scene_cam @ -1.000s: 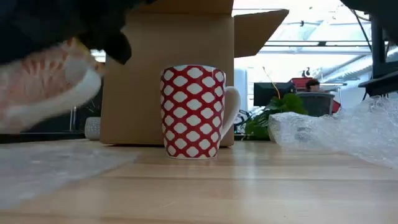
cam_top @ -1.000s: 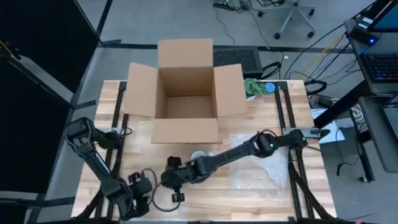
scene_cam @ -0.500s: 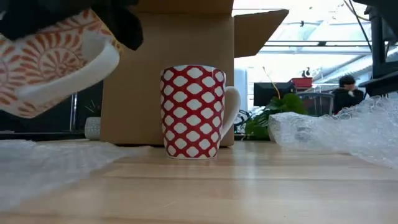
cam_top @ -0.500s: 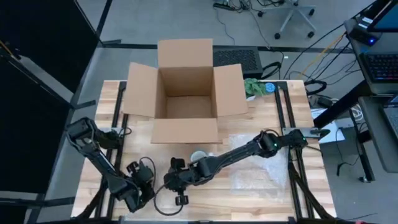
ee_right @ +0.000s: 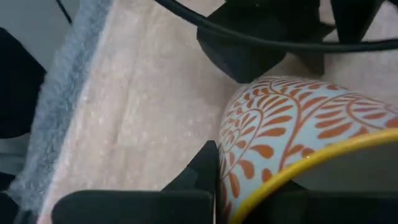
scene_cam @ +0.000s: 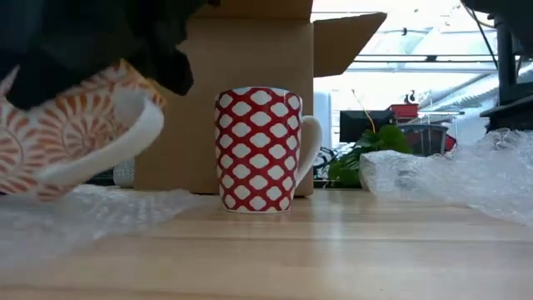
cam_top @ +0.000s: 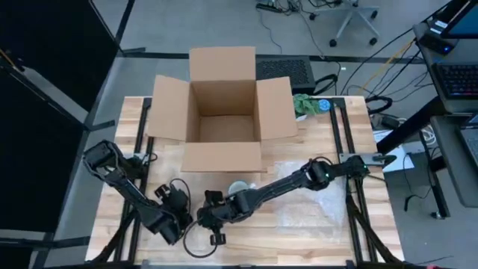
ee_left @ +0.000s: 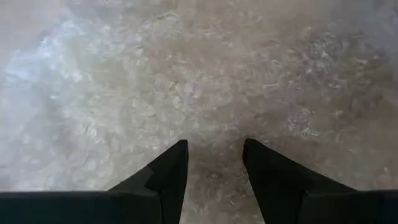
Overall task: Wrap mug
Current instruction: Wrap the yellow mug with bubble wrap
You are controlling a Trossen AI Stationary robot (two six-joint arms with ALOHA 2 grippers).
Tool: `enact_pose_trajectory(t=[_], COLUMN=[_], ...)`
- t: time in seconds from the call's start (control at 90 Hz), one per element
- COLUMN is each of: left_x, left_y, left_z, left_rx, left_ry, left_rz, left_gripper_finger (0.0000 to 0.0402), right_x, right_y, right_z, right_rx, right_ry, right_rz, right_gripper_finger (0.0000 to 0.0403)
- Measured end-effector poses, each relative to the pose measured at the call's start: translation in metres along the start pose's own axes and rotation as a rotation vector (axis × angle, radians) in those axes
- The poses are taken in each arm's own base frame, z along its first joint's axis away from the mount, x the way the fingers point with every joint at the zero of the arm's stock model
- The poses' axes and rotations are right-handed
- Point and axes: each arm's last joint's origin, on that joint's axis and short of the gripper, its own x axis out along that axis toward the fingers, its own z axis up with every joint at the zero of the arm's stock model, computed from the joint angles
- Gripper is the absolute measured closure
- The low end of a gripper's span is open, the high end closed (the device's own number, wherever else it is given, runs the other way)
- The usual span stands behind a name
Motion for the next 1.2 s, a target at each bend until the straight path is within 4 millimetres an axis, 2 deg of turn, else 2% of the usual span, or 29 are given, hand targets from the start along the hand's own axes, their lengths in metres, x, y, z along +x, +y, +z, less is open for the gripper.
enact_pose_trajectory(t=[0.144,0.656,0.744,1.022,1.2], left_x=[0.001,0.002,0.002,0.001,-0.001], left_y=[0.004,0.000,0.000,-0.002,-0.002], left_z=[0.004,0.006,0.006,0.007,0.004], left_rx=[-0.032,-0.028,-0.031,-0.041,-0.030], left_ry=[-0.027,-0.050,-0.051,-0.057,-0.047], left_rz=[0.043,0.003,0.001,-0.012,-0.016], left_gripper_finger=[0.0252,0.0252,0.0252,0.0252,0.0252], right_x=[0.001,0.002,0.002,0.002,0.002], right_y=[-0.003,-0.007,-0.007,-0.008,-0.007], right_z=[0.000,0.001,0.002,0.008,0.011], right_rx=[0.002,0.006,0.005,0.006,-0.021], right_ry=[0.005,0.003,-0.008,-0.069,-0.104], right_rz=[0.000,0.004,0.003,-0.002,0.012], right_gripper_finger=[0.0399,0.0396,0.0379,0.0295,0.0274])
